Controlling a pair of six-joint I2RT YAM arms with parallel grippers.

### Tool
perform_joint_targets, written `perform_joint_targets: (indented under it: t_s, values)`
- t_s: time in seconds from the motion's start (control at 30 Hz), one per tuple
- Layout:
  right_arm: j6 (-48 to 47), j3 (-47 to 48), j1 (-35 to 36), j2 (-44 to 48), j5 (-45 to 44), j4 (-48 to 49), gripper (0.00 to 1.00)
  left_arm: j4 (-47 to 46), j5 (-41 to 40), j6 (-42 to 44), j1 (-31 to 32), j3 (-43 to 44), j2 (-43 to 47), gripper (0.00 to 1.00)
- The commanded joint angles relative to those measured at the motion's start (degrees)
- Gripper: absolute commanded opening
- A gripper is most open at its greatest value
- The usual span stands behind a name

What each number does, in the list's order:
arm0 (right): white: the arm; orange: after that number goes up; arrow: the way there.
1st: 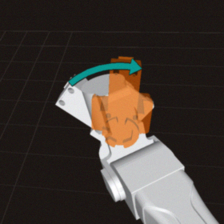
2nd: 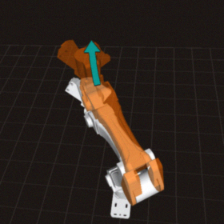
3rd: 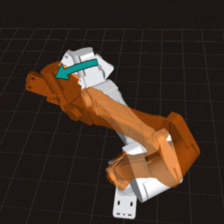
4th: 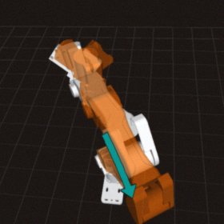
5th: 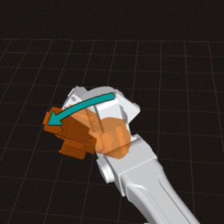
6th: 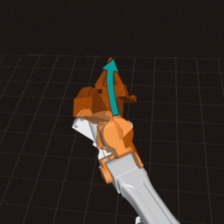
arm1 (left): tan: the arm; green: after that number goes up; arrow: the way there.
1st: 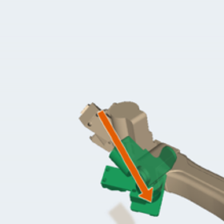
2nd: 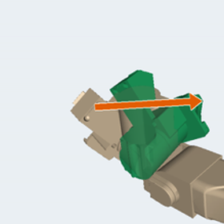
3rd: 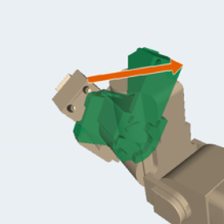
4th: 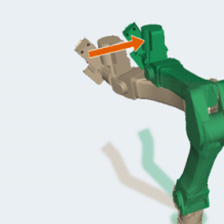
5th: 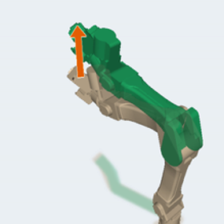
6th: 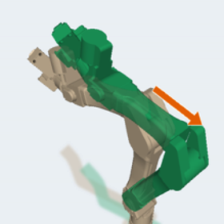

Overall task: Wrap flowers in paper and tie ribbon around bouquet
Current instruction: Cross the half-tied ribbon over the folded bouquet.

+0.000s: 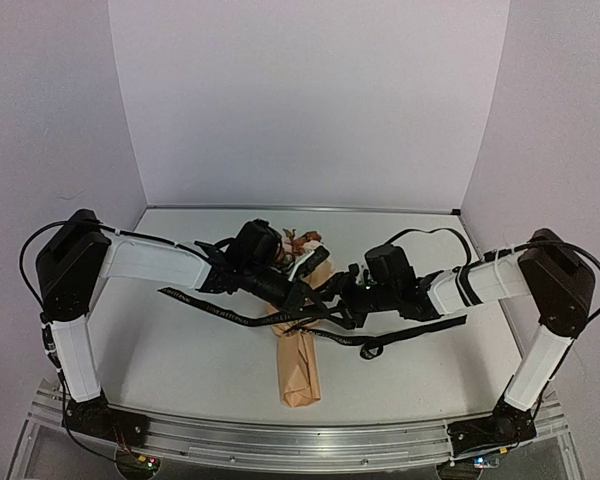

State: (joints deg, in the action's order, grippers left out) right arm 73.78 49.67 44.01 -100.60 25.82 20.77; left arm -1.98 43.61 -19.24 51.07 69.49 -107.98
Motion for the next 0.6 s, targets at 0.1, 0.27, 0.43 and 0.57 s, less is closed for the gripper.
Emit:
perform_joint_targets:
  t_s: [0.1, 0.27, 0.43, 0.57]
  values:
    - [6.2, -1.0, -0.3, -0.9, 2.2, 10.4, 0.45, -0.3, -0.7, 1.8, 0.1, 0.2, -0.6, 0.01]
    - [6.8, -3.0, -0.3, -0.1, 2.1, 10.6, 0.14, -0.6, -2.9, 1.9, 0.1, 0.0, -0.1, 0.00]
    - [5.9, -4.8, -0.3, 1.0, 1.4, 10.3, 0.00, -0.7, -4.8, 1.9, 0.0, -1.1, 1.5, 0.05]
    - [2.7, -5.1, -0.3, 3.2, -0.4, 6.4, 0.00, -1.0, -6.2, 1.6, -0.1, -2.4, 3.0, 0.15]
